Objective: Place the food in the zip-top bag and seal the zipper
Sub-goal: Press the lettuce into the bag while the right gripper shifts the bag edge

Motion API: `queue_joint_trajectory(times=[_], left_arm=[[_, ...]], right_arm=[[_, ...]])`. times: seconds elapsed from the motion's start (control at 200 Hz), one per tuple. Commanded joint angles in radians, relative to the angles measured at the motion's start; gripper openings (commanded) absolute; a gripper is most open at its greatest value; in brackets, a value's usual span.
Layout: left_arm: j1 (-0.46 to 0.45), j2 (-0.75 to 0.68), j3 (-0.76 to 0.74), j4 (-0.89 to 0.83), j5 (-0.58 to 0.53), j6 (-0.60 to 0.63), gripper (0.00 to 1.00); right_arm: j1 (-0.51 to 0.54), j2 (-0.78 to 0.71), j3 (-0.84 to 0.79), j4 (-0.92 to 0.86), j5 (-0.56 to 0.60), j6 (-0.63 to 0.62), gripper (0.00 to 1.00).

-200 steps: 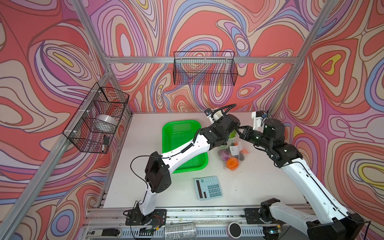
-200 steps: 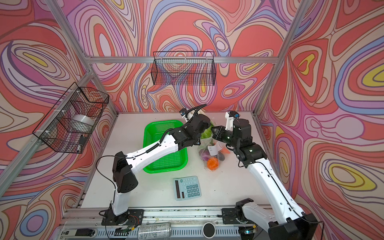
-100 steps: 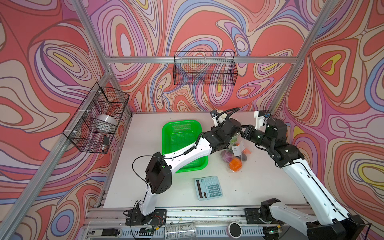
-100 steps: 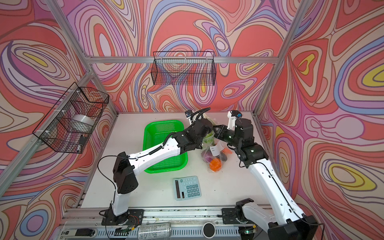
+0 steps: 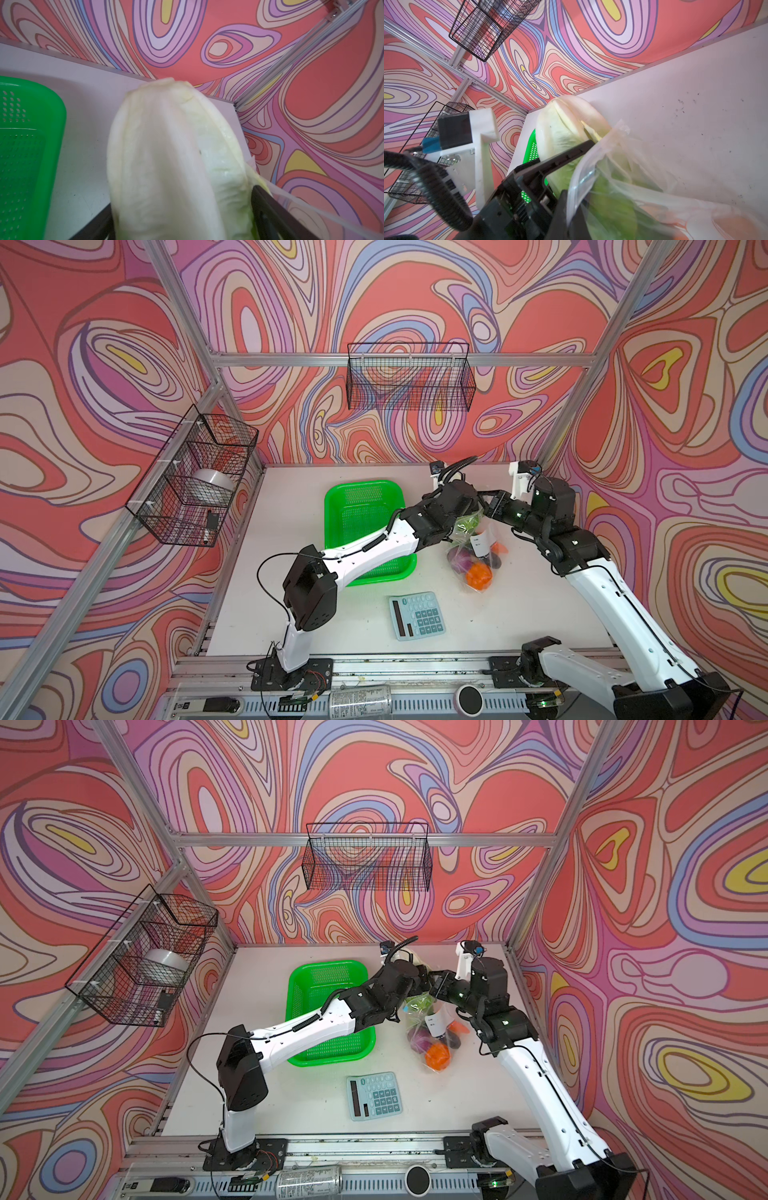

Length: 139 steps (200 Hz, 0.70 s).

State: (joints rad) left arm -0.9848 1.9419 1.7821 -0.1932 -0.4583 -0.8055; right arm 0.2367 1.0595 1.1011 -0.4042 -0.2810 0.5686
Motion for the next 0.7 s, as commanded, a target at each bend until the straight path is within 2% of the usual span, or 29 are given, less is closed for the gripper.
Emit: queue_joint_trajectory(times=[0.0, 0.361, 0.406, 0.506, 0.571, 0.651, 0.691], left_arm=[[-0.015, -0.082, -0.03, 0.075, 0.077, 0.064, 0.9], [0.003, -0.121, -0.073, 0.117, 0.071, 0.071, 0.91], [0.008, -0.121, -0.086, 0.136, 0.081, 0.064, 0.83], [0.017, -0.112, -0.102, 0.158, 0.1, 0.058, 0.54], [0.02, -0.102, -0.095, 0.147, 0.099, 0.058, 0.46], [0.024, -0.095, -0.095, 0.14, 0.09, 0.065, 0.32], [0.025, -0.096, -0.096, 0.138, 0.088, 0.07, 0.29]], right_arm=[[-0.002, -0.029, 0.001, 0.061, -0.018, -0.053, 0.0], [-0.004, -0.051, -0.04, 0.089, -0.03, -0.062, 0.0], [-0.003, -0.054, -0.049, 0.096, -0.036, -0.061, 0.0], [-0.004, -0.056, -0.064, 0.111, -0.044, -0.062, 0.0], [-0.004, -0.059, -0.072, 0.115, -0.045, -0.068, 0.0], [-0.004, -0.065, -0.086, 0.129, -0.05, -0.081, 0.0], [-0.004, -0.066, -0.098, 0.143, -0.06, -0.09, 0.0]])
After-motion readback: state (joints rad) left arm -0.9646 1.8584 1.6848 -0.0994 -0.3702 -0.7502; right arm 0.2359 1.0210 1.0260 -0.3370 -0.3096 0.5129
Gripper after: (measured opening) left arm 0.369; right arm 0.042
